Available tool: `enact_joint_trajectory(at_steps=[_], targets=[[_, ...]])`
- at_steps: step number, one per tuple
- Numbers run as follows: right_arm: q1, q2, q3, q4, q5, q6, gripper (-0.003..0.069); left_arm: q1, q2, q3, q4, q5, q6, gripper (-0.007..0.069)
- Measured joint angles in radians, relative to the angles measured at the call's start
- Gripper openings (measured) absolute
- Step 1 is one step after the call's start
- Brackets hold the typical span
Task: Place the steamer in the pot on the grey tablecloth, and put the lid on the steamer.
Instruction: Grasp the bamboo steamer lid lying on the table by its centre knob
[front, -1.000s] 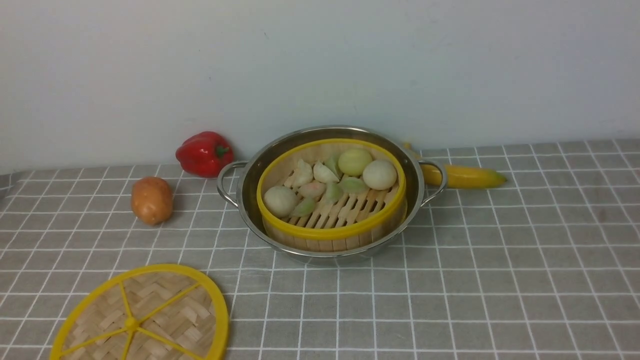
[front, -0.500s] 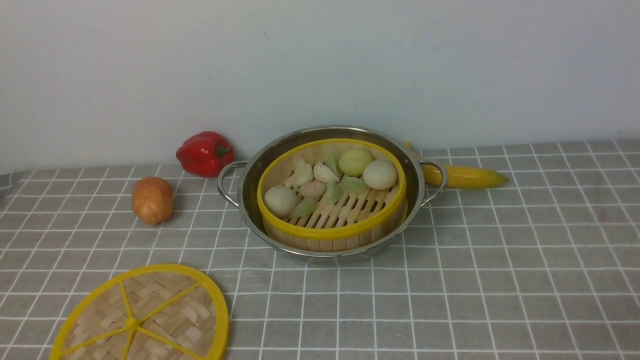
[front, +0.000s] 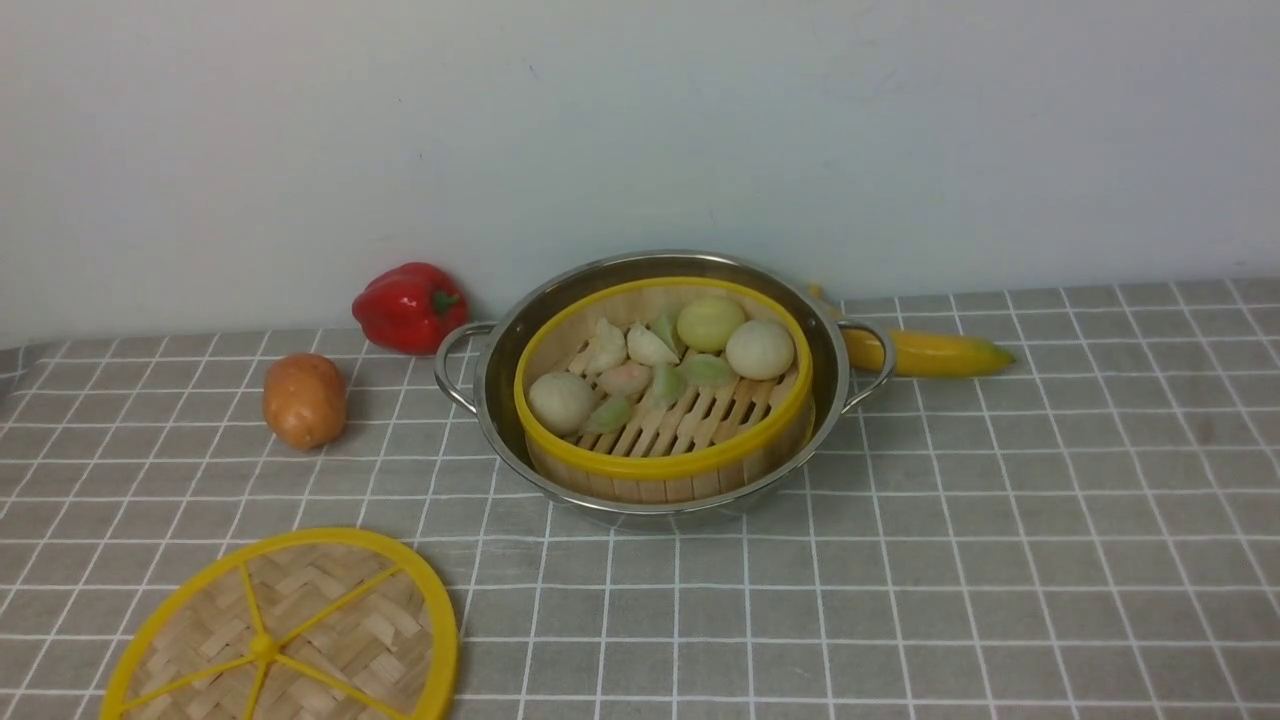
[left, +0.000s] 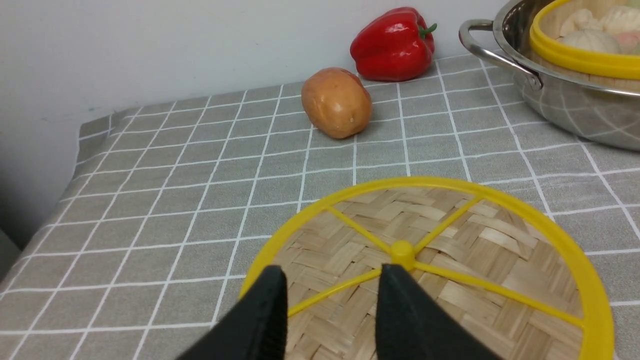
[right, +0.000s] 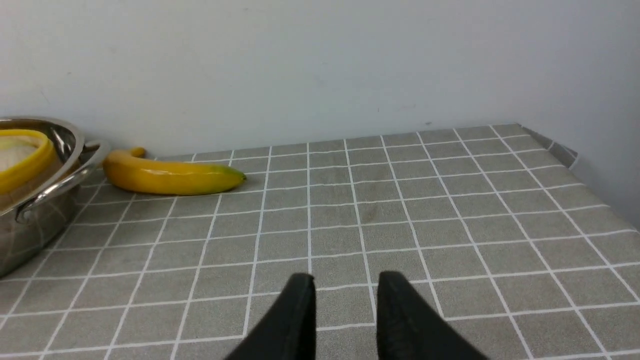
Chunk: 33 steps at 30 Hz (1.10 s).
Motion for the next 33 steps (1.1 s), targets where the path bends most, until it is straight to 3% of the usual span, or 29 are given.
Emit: enact_joint_trajectory(at_steps=[27,33], targets=[[0.025,-0.003,0.001,0.014,0.002,0.006,0.0240,0.000,0.000,0.000,0.000,0.000,0.000,0.0244],[0.053,-0.003,0.001,0.067,0.013,-0.104,0.0240,0.000,0.000,0.000,0.000,0.000,0.000,0.0244]])
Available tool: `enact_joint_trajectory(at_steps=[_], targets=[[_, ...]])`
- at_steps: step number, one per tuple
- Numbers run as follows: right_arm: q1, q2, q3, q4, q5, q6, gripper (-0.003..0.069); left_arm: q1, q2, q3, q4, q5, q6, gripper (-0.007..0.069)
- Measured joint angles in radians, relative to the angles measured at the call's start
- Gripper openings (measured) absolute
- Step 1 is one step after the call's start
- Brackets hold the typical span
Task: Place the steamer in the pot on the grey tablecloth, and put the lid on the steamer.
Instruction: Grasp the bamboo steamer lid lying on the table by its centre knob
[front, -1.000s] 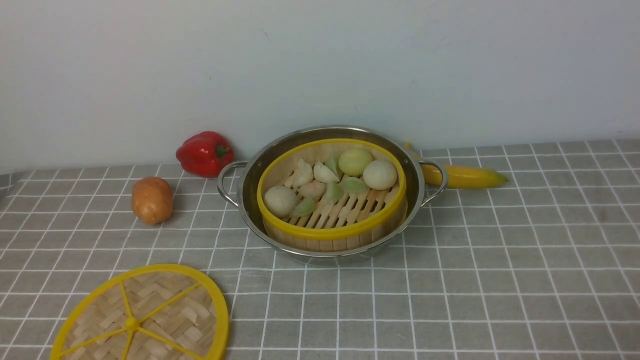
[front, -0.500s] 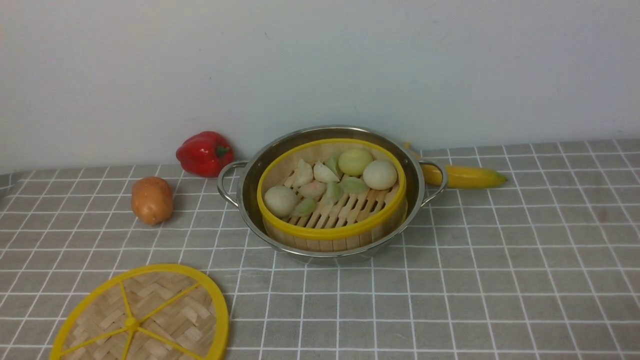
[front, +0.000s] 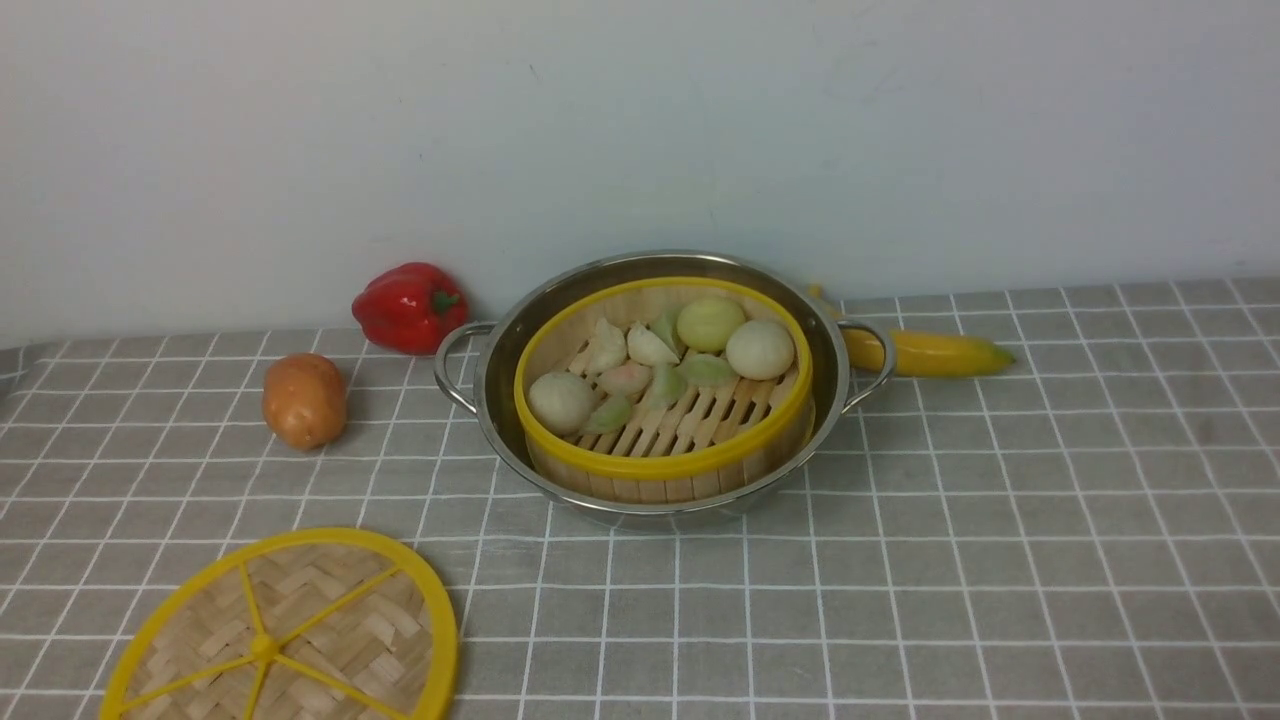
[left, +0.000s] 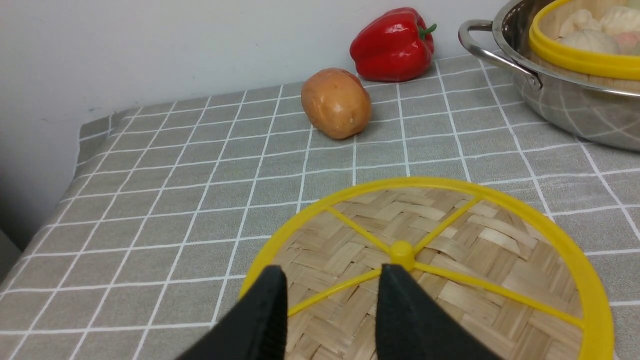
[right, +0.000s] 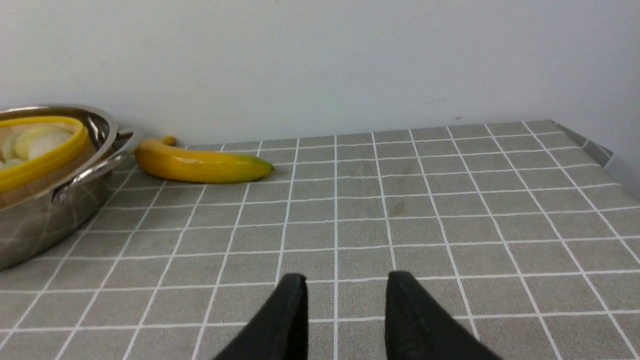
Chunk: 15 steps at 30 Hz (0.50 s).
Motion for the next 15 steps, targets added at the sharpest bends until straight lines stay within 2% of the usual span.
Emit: enact_joint_trajectory(at_steps=[2,6,15], targets=[[0.007,0.000,0.000,0.075,0.000,-0.105,0.0240,0.000,0.000,0.000,0.000,0.000,0.000,0.0244],[0.007,0.000,0.000,0.173,0.000,-0.217,0.0240,0.000,0.000,0.000,0.000,0.000,0.000,0.0244],[0.007,0.000,0.000,0.213,-0.002,-0.253,0.0240,0.000,0.000,0.000,0.000,0.000,0.000,0.0244]])
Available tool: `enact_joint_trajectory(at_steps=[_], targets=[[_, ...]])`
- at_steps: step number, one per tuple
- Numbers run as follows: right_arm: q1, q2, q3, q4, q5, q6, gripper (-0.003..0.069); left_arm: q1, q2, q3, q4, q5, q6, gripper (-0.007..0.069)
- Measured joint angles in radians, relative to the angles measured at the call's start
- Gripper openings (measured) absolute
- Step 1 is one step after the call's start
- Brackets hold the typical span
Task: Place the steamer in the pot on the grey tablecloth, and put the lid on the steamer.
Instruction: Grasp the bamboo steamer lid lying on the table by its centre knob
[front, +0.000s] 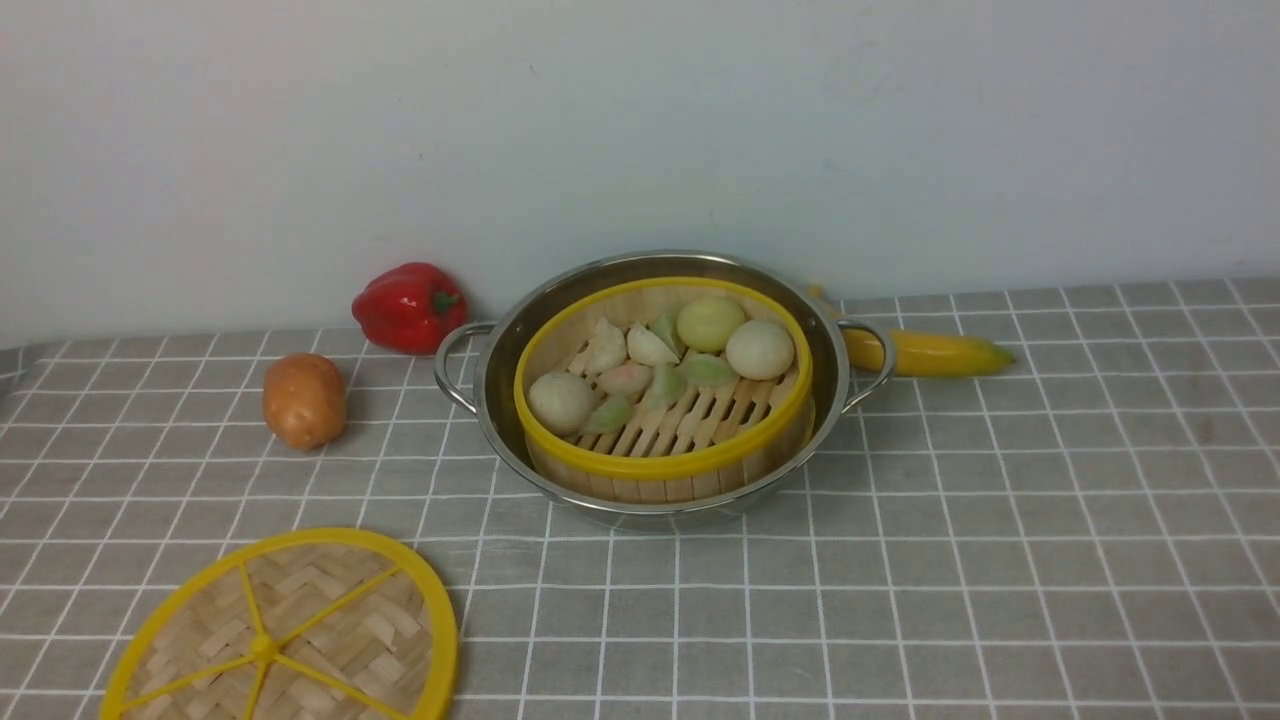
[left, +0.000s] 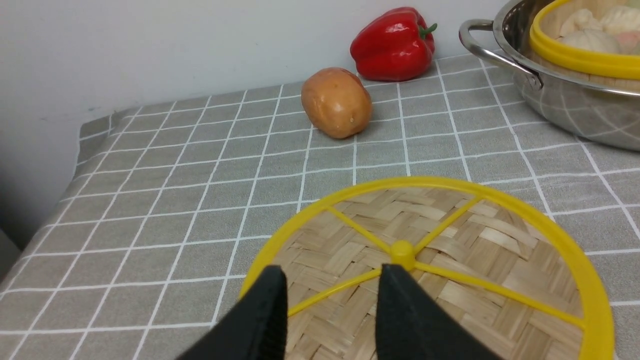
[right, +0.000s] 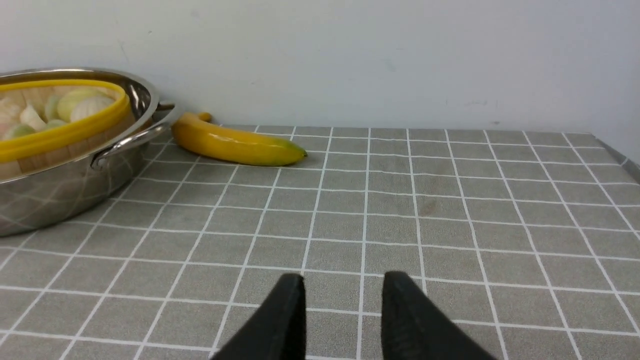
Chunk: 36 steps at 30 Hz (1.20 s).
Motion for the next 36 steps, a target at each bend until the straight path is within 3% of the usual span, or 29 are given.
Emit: enact_joint_trajectory(at_steps=[21,24,29,36], targets=[[0.000,0.000,0.000,0.002,-0.007,0.011,0.0240,0.000,0.000,0.000,0.020,-0.027,0.020,0.0244],[0.000,0.000,0.000,0.002,-0.007,0.011,0.0240,0.000,0.000,0.000,-0.039,-0.092,0.012,0.0244],[0.000,0.000,0.000,0.002,-0.007,0.011,0.0242,0.000,0.000,0.000,-0.288,-0.253,-0.079,0.0244],[0.000,0.000,0.000,0.002,-0.007,0.011,0.0243,0.000,0.000,0.000,-0.387,-0.416,-0.124,0.0244]])
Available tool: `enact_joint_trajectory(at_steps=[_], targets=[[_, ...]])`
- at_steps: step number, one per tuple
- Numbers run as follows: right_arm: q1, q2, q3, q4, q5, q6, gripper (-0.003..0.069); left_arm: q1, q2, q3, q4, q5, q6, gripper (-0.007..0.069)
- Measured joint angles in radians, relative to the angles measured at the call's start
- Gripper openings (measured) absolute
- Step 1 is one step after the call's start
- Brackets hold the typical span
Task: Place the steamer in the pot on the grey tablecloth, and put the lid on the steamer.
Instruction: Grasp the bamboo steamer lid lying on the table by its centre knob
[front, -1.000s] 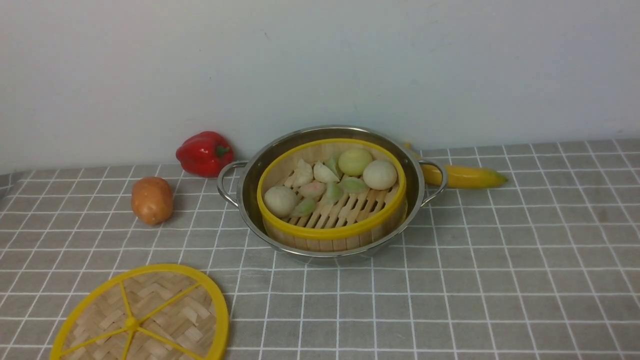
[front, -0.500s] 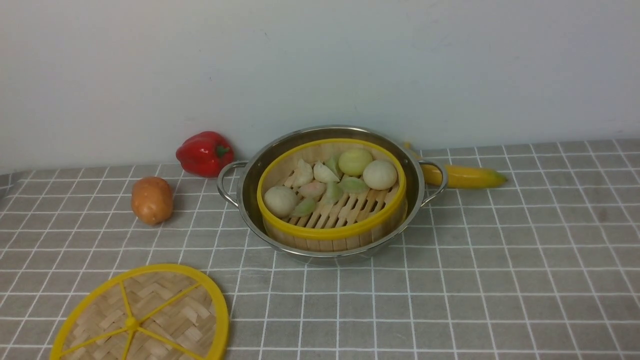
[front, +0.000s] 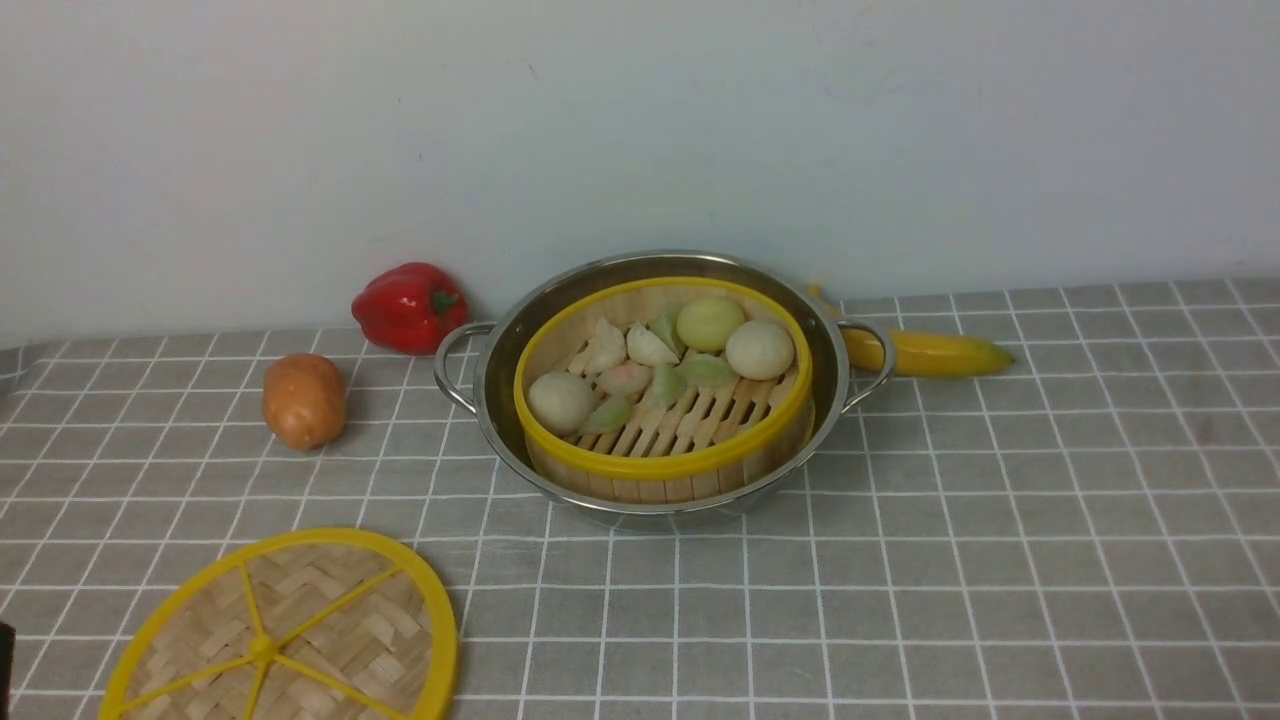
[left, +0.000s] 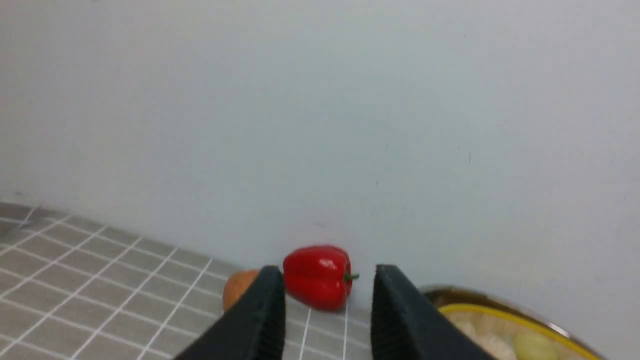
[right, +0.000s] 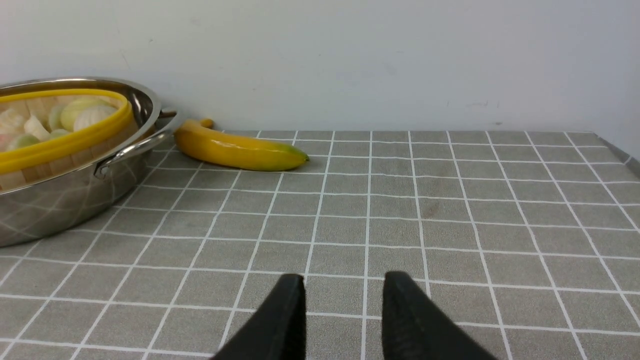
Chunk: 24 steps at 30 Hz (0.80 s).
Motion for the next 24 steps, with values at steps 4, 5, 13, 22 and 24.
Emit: enact_joint_trajectory(at_steps=[4,5,13,22,24], targets=[[0.000,0.000,0.000,0.000,0.000,0.000,0.0243,0.000,0.000,0.000,-0.002,-0.026,-0.059,0.0244],[0.000,0.000,0.000,0.000,0.000,0.000,0.0243,0.000,0.000,0.000,-0.002,-0.027,-0.076,0.0244],[0.000,0.000,0.000,0.000,-0.002,0.000,0.0243,0.000,-0.002,-0.203,-0.001,0.135,-0.111,0.0244],[0.000,0.000,0.000,0.000,-0.003,0.000,0.0243,0.001,0.216,-0.584,0.101,0.778,0.009,0.0244],[0.000,0.000,0.000,0.000,-0.003,0.000,0.0243,0.001,0.299,-0.663,0.149,0.938,0.043,0.0244]])
